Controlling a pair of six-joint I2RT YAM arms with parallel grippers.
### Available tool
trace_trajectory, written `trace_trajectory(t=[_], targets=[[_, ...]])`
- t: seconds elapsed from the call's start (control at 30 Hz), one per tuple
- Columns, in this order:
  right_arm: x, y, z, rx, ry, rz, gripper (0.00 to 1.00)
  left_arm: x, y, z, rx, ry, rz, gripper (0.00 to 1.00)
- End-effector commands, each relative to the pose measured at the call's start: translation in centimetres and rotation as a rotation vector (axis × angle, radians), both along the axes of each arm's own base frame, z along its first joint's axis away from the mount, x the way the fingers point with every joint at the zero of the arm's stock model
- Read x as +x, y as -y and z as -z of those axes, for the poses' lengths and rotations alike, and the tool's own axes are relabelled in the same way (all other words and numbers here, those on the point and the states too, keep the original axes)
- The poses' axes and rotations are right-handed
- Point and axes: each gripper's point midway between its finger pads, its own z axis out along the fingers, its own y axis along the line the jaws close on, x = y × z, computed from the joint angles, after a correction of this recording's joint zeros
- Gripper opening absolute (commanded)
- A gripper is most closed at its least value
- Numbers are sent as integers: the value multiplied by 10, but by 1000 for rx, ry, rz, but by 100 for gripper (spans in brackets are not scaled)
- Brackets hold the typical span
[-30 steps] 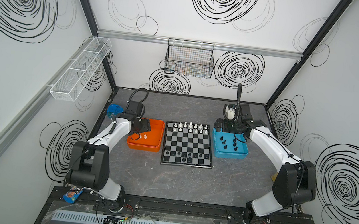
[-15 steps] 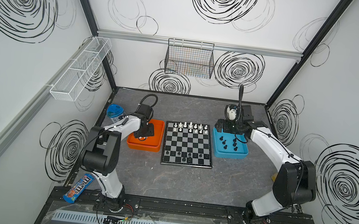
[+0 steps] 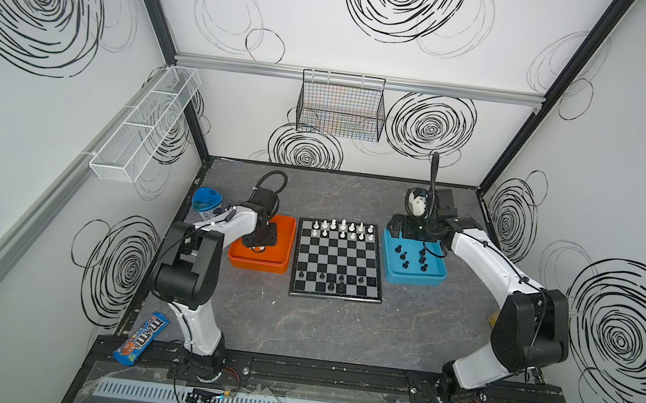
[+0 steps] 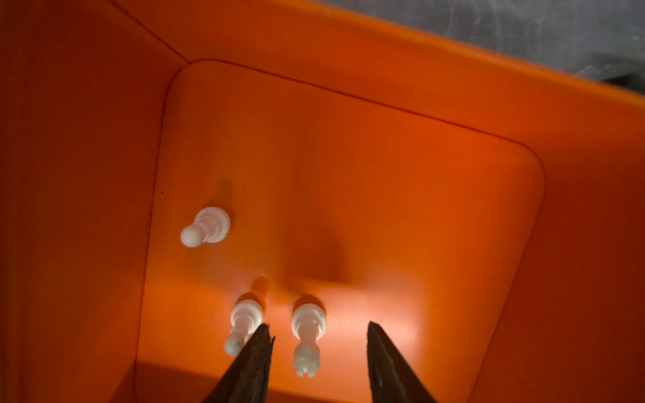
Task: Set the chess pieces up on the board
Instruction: 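Lower the left gripper into the orange tray and close on a white piece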
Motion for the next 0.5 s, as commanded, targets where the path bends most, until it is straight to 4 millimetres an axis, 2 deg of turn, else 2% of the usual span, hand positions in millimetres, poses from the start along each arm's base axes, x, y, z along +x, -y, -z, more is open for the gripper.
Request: trace_trajectory(t=[0.0, 0.47], targets=[[0, 2, -6, -2, 25, -6, 100, 7, 0, -2, 23, 16, 4, 45], [-1, 4, -5, -5, 23, -2, 100, 7, 0, 3, 32, 8, 11, 30]])
